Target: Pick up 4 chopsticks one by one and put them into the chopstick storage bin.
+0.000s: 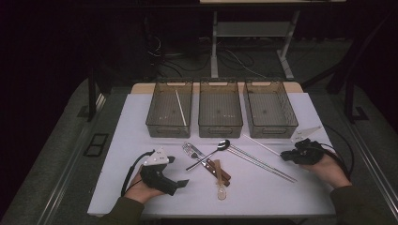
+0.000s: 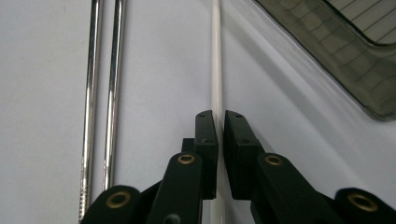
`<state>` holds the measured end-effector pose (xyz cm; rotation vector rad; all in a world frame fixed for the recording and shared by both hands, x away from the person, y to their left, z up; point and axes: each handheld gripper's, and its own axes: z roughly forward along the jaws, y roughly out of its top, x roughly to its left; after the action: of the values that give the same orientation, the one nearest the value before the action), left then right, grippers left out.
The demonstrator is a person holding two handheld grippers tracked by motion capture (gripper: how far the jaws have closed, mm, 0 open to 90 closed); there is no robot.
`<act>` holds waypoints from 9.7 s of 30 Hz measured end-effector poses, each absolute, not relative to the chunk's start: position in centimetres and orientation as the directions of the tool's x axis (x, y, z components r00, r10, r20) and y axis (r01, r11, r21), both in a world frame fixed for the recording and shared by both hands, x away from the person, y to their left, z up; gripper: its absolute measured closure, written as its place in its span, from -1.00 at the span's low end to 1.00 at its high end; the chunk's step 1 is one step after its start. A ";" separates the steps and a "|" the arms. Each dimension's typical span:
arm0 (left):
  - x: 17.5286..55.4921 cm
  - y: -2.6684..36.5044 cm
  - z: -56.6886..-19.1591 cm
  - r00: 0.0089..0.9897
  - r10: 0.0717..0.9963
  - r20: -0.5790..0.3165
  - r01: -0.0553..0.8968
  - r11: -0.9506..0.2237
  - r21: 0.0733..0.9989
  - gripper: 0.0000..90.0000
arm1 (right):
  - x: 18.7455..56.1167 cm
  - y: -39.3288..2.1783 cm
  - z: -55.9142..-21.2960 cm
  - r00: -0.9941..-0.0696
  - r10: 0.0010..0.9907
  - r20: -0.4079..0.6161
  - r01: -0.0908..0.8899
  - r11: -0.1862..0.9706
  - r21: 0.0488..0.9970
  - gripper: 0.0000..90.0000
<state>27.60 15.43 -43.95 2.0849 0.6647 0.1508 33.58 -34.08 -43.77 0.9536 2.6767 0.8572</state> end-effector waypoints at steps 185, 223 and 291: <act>27.9 15.5 -44.0 0.836 0.528 -0.147 0.408 -0.421 0.810 -1.00 | 45.6 -6.5 -34.4 -0.778 0.614 0.131 0.460 0.416 0.785 0.02; 28.0 15.6 -44.0 0.822 0.554 -0.132 0.416 -0.426 0.803 -1.00 | 35.8 -20.5 -38.6 -0.809 0.568 0.151 0.439 0.413 0.798 -0.11; 28.1 15.5 -44.0 0.828 0.547 -0.124 0.410 -0.439 0.800 -1.00 | 32.4 -27.6 -44.7 -0.835 0.548 0.052 0.443 0.613 0.654 0.90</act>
<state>28.08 15.47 -43.99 2.0905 0.7009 0.1903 32.37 -27.59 -44.75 0.8298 2.6816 1.0239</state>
